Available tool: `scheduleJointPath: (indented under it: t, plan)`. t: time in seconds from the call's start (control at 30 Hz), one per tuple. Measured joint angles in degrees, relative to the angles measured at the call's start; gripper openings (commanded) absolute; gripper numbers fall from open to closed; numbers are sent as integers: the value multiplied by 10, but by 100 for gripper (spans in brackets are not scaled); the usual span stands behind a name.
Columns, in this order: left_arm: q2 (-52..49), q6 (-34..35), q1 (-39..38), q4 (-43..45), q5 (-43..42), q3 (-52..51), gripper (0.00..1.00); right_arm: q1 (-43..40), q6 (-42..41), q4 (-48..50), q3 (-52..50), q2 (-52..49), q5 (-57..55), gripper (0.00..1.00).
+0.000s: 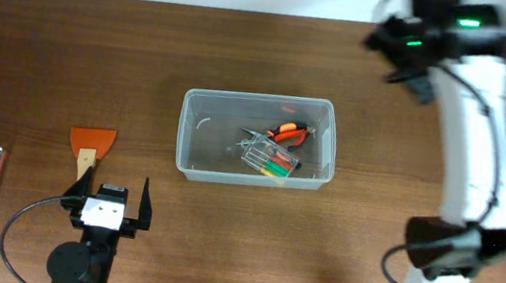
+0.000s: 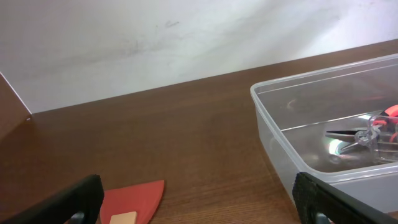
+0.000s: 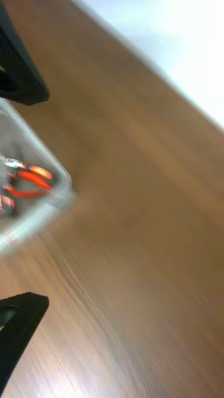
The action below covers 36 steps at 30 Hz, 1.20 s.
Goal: Pack container
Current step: 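Raise the right gripper and retract it to the right side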
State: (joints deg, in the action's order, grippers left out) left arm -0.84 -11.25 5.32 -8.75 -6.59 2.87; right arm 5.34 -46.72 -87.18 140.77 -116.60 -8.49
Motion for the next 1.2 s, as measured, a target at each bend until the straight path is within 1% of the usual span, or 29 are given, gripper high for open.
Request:
scheduleJointPath:
  t: [0.1, 0.23, 0.33, 0.47, 0.6, 0.67, 0.83, 0.9, 1.03, 1.2]
  plan:
    - [0, 0, 0, 0, 0, 0, 99, -59, 87, -22, 35, 20, -18, 99]
    - [0, 0, 0, 0, 0, 0, 99, -130, 232, -47, 44, 30, -33, 99]
    - [0, 0, 0, 0, 0, 0, 99, -174, 290, -54, 29, 30, -44, 99]
    - [0, 0, 0, 0, 0, 0, 99, -229, 326, -45, -10, 29, -52, 99]
    - [0, 0, 0, 0, 0, 0, 99, -275, 356, -9, -68, 29, -54, 99]
    - [0, 0, 0, 0, 0, 0, 99, -289, 389, 8, -98, 29, -45, 99]
    - [0, 0, 0, 0, 0, 0, 99, -297, 500, 53, -165, 29, 27, 99]
    - [0, 0, 0, 0, 0, 0, 99, -296, 527, 76, -188, 29, 46, 99]
    - [0, 0, 0, 0, 0, 0, 99, -295, 554, 113, -221, 29, 65, 99]
    - [0, 0, 0, 0, 0, 0, 99, -295, 566, 126, -234, 29, 70, 99]
